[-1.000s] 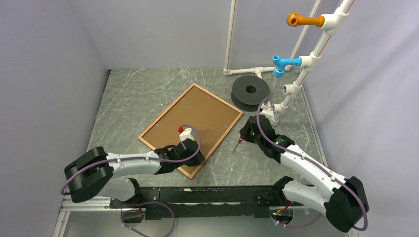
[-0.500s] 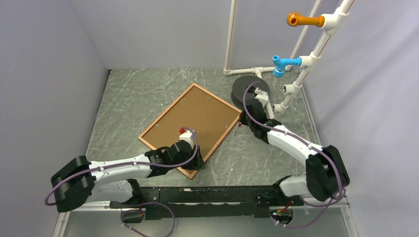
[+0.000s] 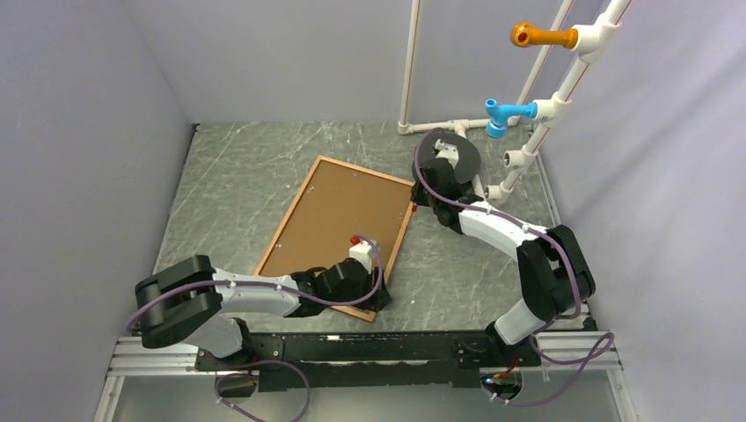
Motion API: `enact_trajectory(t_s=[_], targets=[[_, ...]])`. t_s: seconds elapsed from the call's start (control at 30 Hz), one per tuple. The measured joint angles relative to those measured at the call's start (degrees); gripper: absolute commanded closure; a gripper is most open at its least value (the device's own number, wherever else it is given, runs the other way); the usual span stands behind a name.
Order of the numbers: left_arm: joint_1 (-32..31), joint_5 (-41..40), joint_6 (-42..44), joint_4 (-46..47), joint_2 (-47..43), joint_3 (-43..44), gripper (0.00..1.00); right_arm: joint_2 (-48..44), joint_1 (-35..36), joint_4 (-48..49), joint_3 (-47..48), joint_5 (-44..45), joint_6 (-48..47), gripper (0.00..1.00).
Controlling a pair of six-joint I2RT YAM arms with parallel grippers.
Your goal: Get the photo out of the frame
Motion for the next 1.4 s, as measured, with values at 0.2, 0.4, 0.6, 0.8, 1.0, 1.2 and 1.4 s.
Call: enact_trajectory(t_s=[0.2, 0.4, 0.6, 0.8, 1.0, 1.2, 1.4], targets=[[-0.81, 1.36, -0.44, -0.07, 2.4, 2.54, 0.4, 1.14, 0.11, -1.09, 2.21, -1.68, -1.97, 1.0], [-1.16, 0.42, 0.15, -9.18, -2.12, 3.3, 0.32, 0.74, 0.5, -1.92, 4.02, -0.81, -6.03, 1.0], [1.2, -2.47, 0.81, -17.99, -15.34, 2.82, 0.2, 0.33, 0.61, -2.29, 7.04, -1.73, -9.09, 1.0], [3.21, -3.56, 0.66, -24.15, -25.62, -0.68, 0.16, 1.99, 0.66, -1.86, 10.86, -2.25, -9.88, 1.0], [3.32, -2.08, -2.14, -27.02, -31.69, -8.87, 0.1, 6.23, 0.66, -1.86, 12.66, -2.19, -10.19, 1.0], [3.41, 0.35, -6.25, -23.71, -37.27, -14.34, 0.09, 8.66, 0.66, -1.92, 12.7, -2.16, -10.56, 1.0], [3.43, 1.79, -8.07, -22.67, -36.41, -16.61, 0.09, 8.72, 0.66, -1.77, 12.7, -2.23, -10.49, 1.0]])
